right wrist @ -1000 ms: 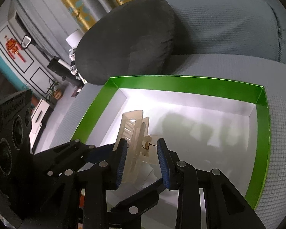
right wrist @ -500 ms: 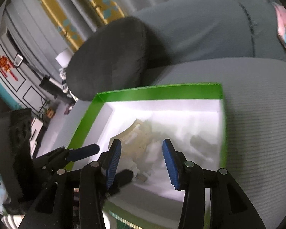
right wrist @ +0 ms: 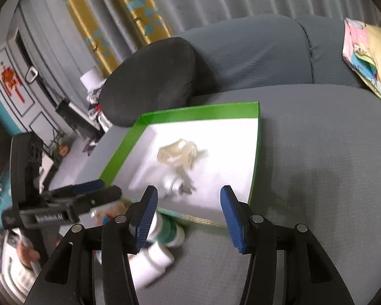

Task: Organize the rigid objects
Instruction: 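Close the right gripper on the white bottle with green label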

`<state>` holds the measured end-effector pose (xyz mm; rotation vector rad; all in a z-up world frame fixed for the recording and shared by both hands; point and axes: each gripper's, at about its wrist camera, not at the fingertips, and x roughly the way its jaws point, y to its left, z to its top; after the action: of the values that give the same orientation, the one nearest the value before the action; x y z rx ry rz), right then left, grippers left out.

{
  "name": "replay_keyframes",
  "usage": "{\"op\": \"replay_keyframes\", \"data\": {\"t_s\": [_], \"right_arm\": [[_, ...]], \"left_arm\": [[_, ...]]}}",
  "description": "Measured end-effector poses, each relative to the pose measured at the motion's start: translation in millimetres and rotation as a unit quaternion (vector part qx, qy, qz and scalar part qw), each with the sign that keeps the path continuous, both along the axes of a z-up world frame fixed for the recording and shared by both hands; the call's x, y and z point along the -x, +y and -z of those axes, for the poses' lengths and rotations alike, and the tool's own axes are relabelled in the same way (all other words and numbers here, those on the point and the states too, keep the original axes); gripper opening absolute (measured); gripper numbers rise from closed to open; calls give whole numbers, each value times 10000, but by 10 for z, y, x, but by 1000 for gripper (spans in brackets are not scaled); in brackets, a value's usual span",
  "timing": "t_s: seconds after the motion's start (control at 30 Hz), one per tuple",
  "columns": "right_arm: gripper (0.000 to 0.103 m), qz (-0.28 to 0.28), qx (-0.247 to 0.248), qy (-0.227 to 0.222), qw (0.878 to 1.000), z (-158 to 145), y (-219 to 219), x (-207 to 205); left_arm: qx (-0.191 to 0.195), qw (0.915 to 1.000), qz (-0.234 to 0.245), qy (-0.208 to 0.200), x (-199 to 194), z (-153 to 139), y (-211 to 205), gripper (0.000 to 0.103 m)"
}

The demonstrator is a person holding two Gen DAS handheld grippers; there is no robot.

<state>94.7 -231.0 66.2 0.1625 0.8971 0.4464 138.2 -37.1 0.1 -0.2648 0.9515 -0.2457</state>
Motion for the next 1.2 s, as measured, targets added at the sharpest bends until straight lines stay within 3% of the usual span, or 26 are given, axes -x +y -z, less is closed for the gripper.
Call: {"op": "replay_keyframes", "data": {"t_s": [0.4,0.63,1.2], "right_arm": [[53,-730,684,-271,9946,257,408,551],[53,-594,505,-373,9963,512,437,575],[53,-482,289,-454,9974,631,481,364]], "left_arm": [[117,9997,223,60,354,100,-80,88],[-17,9985,541,-67,329,147,-333,88],[-244,9955,914,107,13,294,-668,82]]}}
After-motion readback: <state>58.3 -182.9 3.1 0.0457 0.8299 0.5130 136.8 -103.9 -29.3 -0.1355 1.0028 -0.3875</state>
